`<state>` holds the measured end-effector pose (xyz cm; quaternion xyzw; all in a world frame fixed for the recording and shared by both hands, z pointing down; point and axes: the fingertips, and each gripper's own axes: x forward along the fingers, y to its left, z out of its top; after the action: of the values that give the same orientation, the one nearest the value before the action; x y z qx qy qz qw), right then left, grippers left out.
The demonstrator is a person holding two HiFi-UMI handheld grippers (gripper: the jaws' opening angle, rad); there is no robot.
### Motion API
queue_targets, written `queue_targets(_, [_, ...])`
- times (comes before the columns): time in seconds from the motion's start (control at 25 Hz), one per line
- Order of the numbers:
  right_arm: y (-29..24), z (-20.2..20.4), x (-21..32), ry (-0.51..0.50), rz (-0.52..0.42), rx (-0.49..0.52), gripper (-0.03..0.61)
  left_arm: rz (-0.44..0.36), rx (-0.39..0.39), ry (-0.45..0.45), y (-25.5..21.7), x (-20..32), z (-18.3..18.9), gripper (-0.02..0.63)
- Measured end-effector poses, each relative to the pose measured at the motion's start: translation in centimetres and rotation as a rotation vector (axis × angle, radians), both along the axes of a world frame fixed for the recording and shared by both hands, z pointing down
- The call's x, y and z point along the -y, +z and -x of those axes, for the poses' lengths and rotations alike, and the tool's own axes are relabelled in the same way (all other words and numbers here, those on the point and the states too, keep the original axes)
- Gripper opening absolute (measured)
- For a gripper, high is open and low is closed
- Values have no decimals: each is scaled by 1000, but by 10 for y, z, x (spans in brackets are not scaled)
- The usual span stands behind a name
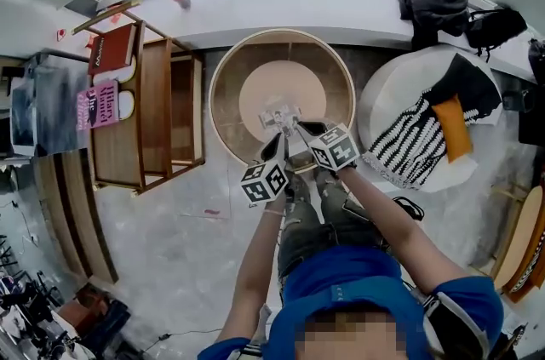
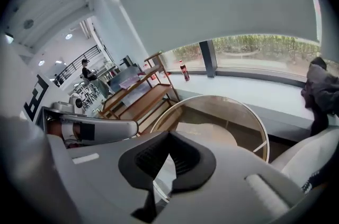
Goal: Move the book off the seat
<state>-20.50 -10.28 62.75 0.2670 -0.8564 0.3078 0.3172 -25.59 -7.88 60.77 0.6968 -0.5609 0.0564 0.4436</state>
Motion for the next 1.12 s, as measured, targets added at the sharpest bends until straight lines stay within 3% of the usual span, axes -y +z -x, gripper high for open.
queue_targets(0.16, [-58, -1, -10, -17, -74, 50, -2, -109, 57, 26, -58, -4, -5, 0])
queue_targets(0.36, [-121, 0, -25, -32, -185, 109, -2, -206, 84, -6, -113, -20, -10, 2])
queue_targets(0.56, [-174, 4, -46, -81, -250, 195, -2, -264, 104, -25, -153, -38, -20, 2])
queue_targets(0.8, [-228, 10, -64, -139, -363, 275, -2, -361, 189, -20, -200, -55, -17, 2])
queue_targets(1.12, [-261, 2, -79, -182, -456, 286, -2, -428, 267, -59, -231, -69, -13, 2])
